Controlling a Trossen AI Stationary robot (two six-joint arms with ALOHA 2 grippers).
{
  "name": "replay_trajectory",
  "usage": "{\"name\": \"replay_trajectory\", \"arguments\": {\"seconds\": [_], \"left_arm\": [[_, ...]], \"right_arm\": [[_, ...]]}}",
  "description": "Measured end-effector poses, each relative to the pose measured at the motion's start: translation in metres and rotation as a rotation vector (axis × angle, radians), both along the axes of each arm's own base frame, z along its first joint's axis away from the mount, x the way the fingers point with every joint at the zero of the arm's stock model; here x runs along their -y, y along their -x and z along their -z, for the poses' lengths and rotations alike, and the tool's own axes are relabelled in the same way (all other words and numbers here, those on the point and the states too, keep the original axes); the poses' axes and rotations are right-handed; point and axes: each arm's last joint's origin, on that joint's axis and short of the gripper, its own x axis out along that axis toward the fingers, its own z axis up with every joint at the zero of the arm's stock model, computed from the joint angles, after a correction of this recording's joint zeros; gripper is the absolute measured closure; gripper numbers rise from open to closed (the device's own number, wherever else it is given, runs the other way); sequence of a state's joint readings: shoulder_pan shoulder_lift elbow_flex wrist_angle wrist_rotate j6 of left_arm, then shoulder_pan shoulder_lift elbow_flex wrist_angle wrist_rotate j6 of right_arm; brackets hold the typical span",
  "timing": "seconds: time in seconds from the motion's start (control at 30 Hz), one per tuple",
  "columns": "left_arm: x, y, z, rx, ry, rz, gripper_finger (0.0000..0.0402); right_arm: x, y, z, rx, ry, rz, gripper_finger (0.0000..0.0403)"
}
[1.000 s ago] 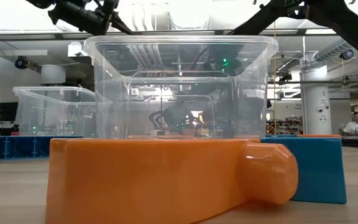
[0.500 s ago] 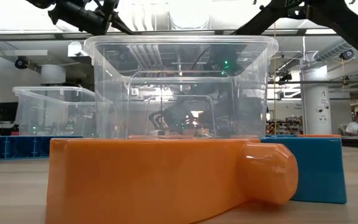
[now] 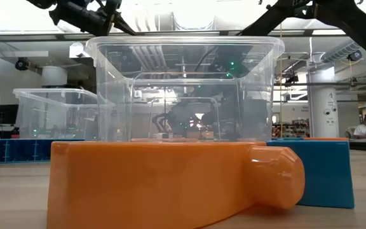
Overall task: Sort blocks
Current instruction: Put the orange game piece into the middle transparent bin
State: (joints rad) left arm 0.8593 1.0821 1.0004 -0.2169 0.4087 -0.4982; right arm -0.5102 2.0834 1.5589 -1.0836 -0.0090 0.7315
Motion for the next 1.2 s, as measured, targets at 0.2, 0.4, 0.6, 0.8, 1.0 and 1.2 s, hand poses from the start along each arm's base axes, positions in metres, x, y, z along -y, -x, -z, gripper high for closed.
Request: {"name": "replay_trajectory", "arguments": {"seconds": [0.2, 0.4, 0.6, 0.8, 1.0, 1.2], "left_arm": [[0.000, 0.000, 0.000, 0.004, 0.007, -0.001, 0.0168], [0.000, 0.000, 0.000, 0.004, 0.007, -0.001, 0.0168], [0.000, 0.000, -0.001, 0.007, 0.004, -0.001, 0.0168], [-0.001, -0.001, -0.004, 0.036, -0.016, -0.001, 0.0168], [0.000, -0.001, -0.007, 0.069, -0.016, 0.017, 0.0168], [0.000, -0.001, -0.009, 0.092, -0.004, 0.023, 0.0168]], "right_arm": [[0.001, 0.004, -0.021, 0.004, 0.052, 0.001, 0.0244], [-0.005, 0.016, -0.093, 0.171, 0.180, -0.038, 0.0244], [-0.028, 0.029, -0.176, 0.479, 0.396, -0.285, 0.0244], [-0.072, 0.025, -0.218, 0.708, 0.496, -0.627, 0.0244], [-0.121, 0.010, -0.227, 0.870, 0.454, -0.937, 0.0244], [-0.158, 0.002, -0.224, 0.876, 0.444, -1.170, 0.0244]]}}
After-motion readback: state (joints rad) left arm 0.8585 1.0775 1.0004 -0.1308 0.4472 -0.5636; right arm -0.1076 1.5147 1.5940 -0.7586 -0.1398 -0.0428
